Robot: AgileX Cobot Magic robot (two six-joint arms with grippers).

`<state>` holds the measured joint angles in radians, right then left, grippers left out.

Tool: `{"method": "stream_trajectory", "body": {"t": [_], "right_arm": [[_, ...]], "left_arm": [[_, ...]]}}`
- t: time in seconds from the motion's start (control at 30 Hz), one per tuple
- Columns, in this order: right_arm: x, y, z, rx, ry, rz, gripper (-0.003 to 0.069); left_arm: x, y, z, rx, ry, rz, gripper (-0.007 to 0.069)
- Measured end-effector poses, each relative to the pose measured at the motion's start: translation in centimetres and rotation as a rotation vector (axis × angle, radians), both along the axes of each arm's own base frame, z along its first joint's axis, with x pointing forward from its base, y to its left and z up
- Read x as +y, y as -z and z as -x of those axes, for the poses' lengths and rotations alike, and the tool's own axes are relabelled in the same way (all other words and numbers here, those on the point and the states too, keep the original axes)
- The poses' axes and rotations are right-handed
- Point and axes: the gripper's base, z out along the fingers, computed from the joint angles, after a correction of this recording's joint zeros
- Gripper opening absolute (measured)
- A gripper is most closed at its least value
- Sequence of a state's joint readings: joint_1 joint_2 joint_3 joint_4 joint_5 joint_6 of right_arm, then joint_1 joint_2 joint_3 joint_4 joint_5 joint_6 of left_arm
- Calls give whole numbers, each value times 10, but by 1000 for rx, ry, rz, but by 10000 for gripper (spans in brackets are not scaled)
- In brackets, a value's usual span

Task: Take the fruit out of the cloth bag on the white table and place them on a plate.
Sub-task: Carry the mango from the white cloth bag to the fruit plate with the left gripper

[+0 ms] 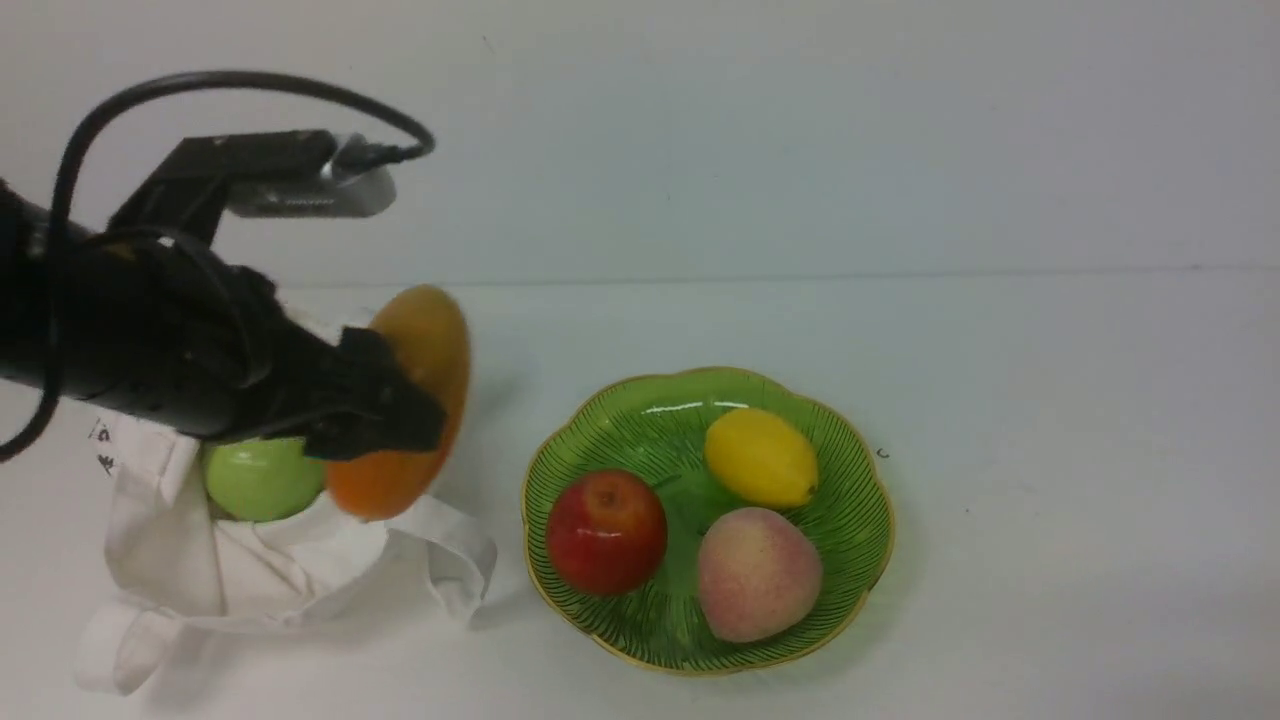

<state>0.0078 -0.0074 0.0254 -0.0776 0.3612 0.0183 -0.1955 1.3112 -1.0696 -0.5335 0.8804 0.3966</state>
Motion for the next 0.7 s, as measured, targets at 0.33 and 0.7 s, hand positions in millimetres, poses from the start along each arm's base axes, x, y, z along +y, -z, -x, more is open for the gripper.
{"method": "stream_trajectory", "body": {"t": [0.33,0.7], "right_arm": [[0,0,0,0,0,-1,-14],[0,0,0,0,0,-1,-14]], "left_arm": [[-101,35,-40,-50,127,87,531],[-134,86,-101,18,55,83,531]]}}
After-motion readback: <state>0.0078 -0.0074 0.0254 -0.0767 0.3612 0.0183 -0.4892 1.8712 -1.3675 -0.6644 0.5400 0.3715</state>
